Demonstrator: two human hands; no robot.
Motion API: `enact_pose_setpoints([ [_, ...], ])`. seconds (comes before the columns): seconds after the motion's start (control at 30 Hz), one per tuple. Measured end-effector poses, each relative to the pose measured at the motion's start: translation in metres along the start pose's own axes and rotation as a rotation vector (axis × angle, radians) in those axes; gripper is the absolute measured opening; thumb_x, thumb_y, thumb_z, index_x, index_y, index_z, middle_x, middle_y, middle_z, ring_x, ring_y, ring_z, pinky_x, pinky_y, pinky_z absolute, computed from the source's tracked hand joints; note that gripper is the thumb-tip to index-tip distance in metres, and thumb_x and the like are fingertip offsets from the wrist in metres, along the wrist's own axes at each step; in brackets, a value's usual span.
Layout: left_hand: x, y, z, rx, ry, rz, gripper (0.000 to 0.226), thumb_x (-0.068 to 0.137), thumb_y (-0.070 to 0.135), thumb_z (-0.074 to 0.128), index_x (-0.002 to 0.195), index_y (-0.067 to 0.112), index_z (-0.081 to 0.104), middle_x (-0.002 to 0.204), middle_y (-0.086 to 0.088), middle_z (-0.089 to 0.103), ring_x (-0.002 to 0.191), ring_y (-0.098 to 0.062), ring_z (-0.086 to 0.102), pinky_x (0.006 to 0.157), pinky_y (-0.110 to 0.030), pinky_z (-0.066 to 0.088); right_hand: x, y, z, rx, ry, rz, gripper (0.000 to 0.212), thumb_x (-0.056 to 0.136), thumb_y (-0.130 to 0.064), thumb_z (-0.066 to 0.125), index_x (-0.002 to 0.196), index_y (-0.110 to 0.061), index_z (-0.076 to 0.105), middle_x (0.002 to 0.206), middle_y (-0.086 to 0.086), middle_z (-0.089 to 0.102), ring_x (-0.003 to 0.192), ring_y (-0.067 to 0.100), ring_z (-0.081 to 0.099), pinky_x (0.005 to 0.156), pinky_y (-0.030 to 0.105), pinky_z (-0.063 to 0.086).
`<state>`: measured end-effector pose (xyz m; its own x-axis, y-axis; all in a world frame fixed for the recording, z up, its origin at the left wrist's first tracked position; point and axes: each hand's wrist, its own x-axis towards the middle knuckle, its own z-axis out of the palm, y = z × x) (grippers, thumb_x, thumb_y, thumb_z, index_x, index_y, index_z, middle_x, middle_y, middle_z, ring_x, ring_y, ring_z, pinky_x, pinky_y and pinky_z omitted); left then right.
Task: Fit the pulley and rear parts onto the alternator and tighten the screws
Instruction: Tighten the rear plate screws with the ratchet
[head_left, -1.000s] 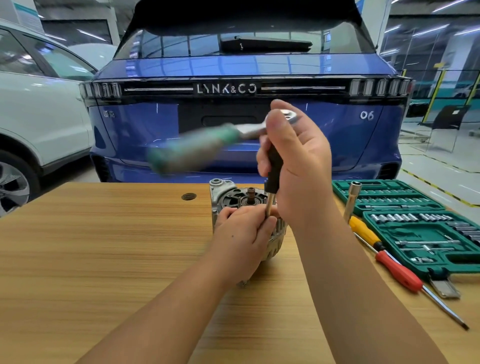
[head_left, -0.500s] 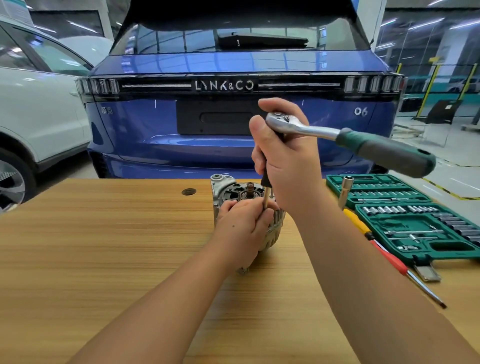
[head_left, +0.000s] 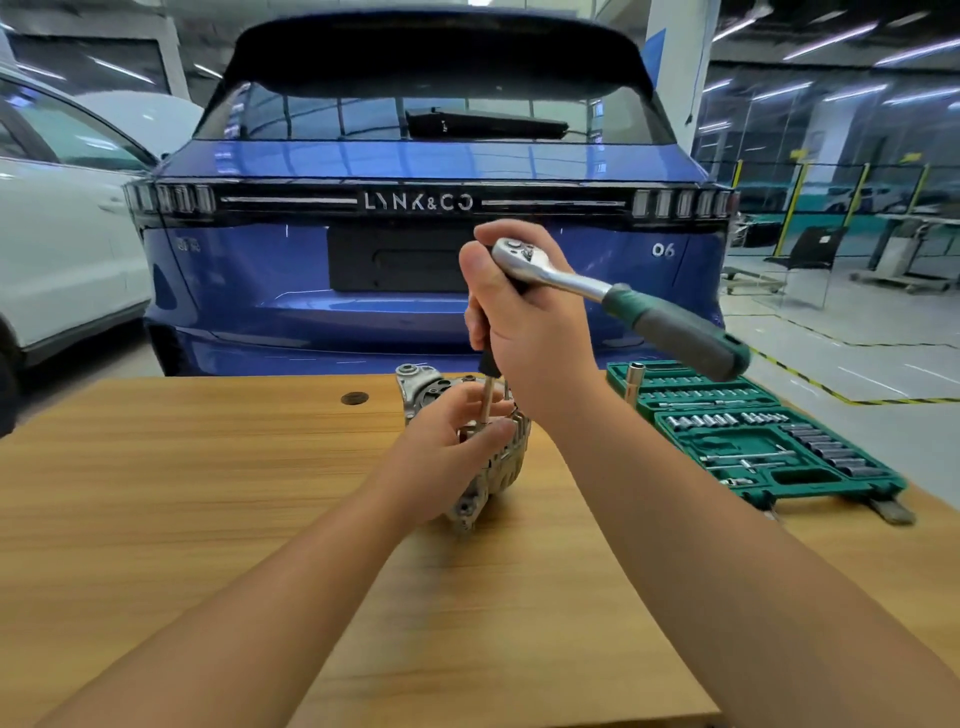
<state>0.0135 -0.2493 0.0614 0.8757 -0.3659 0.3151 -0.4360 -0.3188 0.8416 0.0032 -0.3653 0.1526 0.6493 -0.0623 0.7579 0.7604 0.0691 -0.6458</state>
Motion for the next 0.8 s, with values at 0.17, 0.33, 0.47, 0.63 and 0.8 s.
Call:
enact_pose_setpoints([
  [0.17,-0.014,0.019,0.005,-0.243,0.046,-0.059,0.024,0.102,0.039,0.048,0.089,0.034,0.069,0.078,0.011,0.068,0.071,-0.008,0.061,0.074,-0.033,0.049,-0.021,0.003,0.005,-0.167,0.038,0.035,0.014,0.098,-0.027,0.063,0.101,-0.014,0.058,0.073,-0.007,0.058,0.065,0.01,0.057,0.062,0.027,0.052],
  [0.33,-0.043,0.005,-0.003,-0.313,-0.019,-0.147,0.025,0.091,0.04,0.053,0.067,0.033,0.058,0.064,0.008,0.045,0.058,-0.008,0.039,0.065,-0.034,0.033,-0.044,-0.001,-0.029,-0.47,-0.46,0.284,0.029,0.09,-0.041,0.06,0.116,-0.027,0.063,0.094,-0.019,0.063,0.077,0.0,0.06,0.067,0.015,0.051],
  [0.47,-0.065,-0.014,-0.005,-0.144,-0.058,-0.158,0.021,0.088,0.042,0.054,0.07,0.032,0.055,0.063,0.015,0.047,0.059,-0.006,0.04,0.068,-0.035,0.033,-0.061,-0.019,-0.06,0.16,-0.437,0.845,0.036,0.089,-0.028,0.053,0.118,-0.021,0.074,0.087,0.009,0.069,0.071,0.018,0.066,0.062,0.031,0.056],
  [0.63,-0.072,-0.013,0.002,-0.015,-0.024,-0.137,0.018,0.086,0.046,0.052,0.074,0.036,0.062,0.062,0.02,0.053,0.06,-0.001,0.045,0.067,-0.034,0.036,-0.067,-0.038,-0.066,0.161,-0.423,1.075,0.036,0.1,-0.032,0.051,0.125,-0.01,0.065,0.09,0.015,0.071,0.068,0.021,0.066,0.057,0.029,0.055],
  [0.8,-0.067,-0.011,0.008,0.055,-0.047,-0.106,0.005,0.096,0.035,0.061,0.1,0.033,0.062,0.095,-0.001,0.067,0.088,-0.022,0.06,0.078,-0.036,0.047,-0.068,-0.038,-0.075,0.182,-0.29,1.127,0.032,0.099,-0.021,0.051,0.127,-0.013,0.064,0.086,0.01,0.069,0.056,0.012,0.051,0.047,0.019,0.043],
])
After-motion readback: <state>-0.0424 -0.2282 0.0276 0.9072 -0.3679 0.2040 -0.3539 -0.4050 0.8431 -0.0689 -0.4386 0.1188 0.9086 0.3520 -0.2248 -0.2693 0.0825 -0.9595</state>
